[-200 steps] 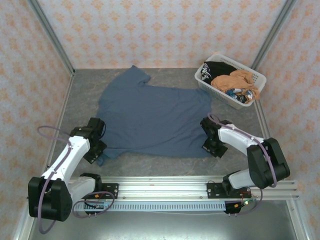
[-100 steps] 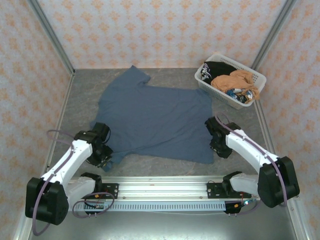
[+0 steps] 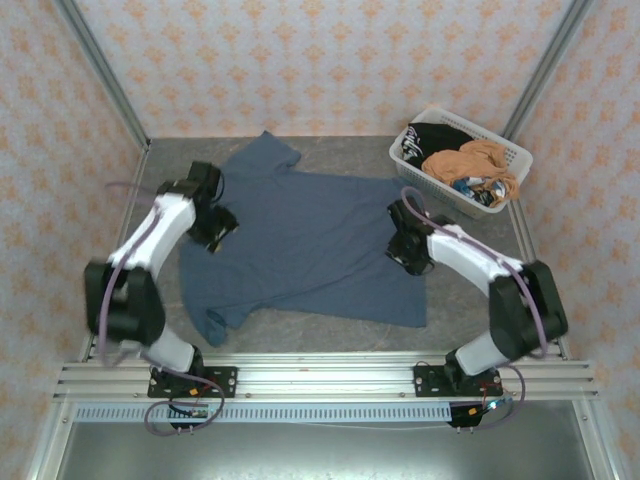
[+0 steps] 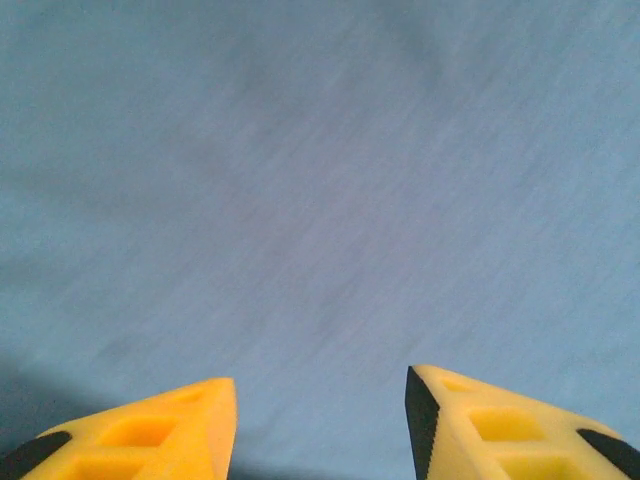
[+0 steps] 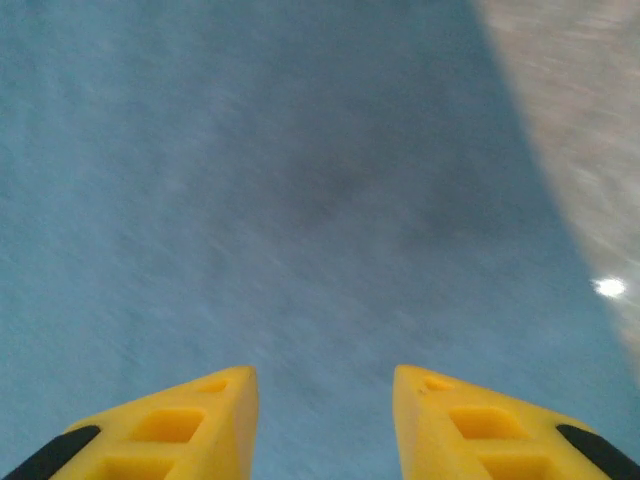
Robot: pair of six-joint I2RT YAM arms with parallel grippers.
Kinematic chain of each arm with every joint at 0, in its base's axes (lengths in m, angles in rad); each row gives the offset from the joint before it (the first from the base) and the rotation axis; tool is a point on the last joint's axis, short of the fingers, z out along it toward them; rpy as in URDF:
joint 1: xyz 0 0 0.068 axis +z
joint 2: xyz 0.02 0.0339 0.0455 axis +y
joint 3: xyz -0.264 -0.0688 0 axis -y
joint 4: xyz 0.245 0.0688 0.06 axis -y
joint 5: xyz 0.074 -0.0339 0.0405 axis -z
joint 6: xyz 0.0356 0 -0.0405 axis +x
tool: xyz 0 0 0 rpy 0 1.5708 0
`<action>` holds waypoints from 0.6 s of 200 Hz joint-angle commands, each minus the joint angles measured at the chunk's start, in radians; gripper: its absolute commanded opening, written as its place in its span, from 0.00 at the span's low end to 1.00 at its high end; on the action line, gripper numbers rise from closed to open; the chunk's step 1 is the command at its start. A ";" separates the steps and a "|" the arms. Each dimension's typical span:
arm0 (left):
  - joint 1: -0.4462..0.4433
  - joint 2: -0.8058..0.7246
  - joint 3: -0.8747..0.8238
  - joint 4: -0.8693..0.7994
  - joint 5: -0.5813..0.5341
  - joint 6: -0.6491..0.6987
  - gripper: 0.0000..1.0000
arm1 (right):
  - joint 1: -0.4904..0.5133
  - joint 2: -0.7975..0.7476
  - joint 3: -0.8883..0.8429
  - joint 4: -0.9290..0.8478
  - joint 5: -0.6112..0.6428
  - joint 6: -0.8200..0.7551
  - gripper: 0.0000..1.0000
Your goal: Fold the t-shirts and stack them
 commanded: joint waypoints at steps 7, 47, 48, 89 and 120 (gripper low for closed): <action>0.025 0.328 0.310 0.061 -0.032 0.078 0.43 | 0.005 0.159 0.124 0.106 -0.041 -0.013 0.40; 0.047 0.658 0.642 -0.050 -0.070 0.059 0.43 | 0.006 0.405 0.338 0.020 -0.057 0.022 0.41; 0.048 0.662 0.645 -0.053 -0.072 0.058 0.43 | 0.005 0.411 0.344 0.017 -0.059 0.024 0.41; 0.163 0.708 0.580 -0.056 -0.087 -0.009 0.43 | 0.040 0.613 0.557 -0.100 -0.117 0.014 0.41; 0.262 0.710 0.562 -0.049 -0.059 -0.002 0.44 | 0.083 0.732 0.714 -0.155 -0.152 0.013 0.42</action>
